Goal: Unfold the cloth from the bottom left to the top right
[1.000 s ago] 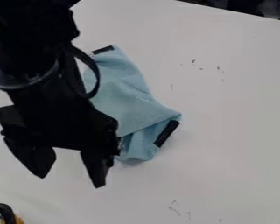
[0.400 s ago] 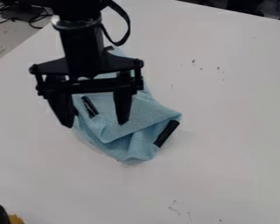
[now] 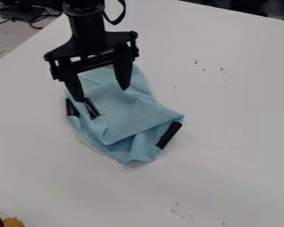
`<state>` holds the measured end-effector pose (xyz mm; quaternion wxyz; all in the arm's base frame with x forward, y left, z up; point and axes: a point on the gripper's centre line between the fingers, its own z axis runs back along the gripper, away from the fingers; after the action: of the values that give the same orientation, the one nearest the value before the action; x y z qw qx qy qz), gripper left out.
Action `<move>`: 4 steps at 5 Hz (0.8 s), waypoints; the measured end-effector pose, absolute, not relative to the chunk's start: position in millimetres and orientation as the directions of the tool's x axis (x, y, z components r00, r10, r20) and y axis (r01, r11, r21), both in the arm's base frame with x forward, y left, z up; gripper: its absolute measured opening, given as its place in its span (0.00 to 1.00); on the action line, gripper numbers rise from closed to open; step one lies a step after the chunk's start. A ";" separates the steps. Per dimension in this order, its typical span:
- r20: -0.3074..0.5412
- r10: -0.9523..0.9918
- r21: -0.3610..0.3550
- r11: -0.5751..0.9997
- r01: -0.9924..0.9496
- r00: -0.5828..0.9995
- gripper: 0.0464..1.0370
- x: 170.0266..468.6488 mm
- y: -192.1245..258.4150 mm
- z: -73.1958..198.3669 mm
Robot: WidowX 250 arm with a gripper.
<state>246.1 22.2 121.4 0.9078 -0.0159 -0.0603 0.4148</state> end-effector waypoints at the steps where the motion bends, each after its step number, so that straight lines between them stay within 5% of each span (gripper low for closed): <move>1: 0.046 0.788 -0.124 0.614 -0.779 0.614 0.96 263.0 47.3 95.8; 2: -0.003 0.777 -0.062 0.629 -0.775 0.630 0.96 274.8 54.7 78.0; 4: -0.024 0.770 -0.081 0.634 -0.769 0.637 0.96 287.7 73.5 54.9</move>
<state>287.7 73.5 54.9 0.9038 -0.0416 -0.0066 0.4258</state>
